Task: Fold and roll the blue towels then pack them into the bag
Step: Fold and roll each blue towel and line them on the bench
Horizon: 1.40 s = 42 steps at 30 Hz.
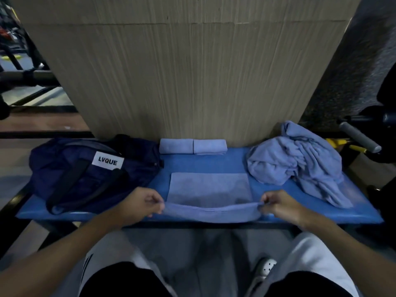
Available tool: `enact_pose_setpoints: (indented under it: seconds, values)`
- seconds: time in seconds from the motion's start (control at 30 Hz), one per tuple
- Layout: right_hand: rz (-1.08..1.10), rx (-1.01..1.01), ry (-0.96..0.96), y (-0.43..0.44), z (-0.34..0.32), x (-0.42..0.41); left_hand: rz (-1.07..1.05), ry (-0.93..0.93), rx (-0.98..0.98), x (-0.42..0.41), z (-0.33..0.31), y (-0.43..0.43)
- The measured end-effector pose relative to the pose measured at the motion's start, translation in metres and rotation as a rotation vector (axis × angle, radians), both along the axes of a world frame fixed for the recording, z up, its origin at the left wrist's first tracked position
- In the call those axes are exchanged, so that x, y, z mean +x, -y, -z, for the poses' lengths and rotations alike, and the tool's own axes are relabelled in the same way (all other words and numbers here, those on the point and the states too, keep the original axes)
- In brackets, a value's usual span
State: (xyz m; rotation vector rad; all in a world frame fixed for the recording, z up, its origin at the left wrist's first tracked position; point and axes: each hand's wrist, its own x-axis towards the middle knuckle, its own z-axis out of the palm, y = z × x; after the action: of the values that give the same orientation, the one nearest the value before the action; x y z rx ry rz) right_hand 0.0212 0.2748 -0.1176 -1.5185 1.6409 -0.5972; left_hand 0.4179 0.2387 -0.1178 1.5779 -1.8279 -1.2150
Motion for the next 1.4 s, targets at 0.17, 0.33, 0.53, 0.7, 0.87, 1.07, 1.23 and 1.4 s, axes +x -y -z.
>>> enact_pose_setpoints:
  seconds: [0.17,0.33,0.53,0.7,0.87,1.07,1.23,1.4]
  values:
    - [0.053,0.019,0.095,-0.012,0.012,0.002,0.025,0.053,0.014,0.008,0.005,-0.01]
    - [0.095,-0.035,0.13,0.003,0.008,-0.001,-0.037,0.059,-0.109,0.001,-0.005,0.006]
    - [0.184,-0.108,0.148,0.028,0.018,0.0,-0.1,0.076,-0.213,-0.004,0.004,0.035]
    - [0.207,-0.19,0.059,0.054,0.033,0.011,-0.194,0.103,-0.224,-0.016,0.027,0.06]
    - [0.267,-0.229,-0.076,0.089,0.062,0.015,-0.245,0.179,-0.261,-0.024,0.053,0.082]
    - [0.29,-0.224,-0.185,0.111,0.089,0.01,-0.306,0.211,-0.329,-0.035,0.068,0.102]
    - [0.279,-0.276,-0.248,0.119,0.101,0.005,-0.282,0.214,-0.383,-0.039,0.072,0.11]
    - [0.287,-0.282,-0.287,0.122,0.107,0.004,-0.311,0.246,-0.367,-0.043,0.075,0.113]
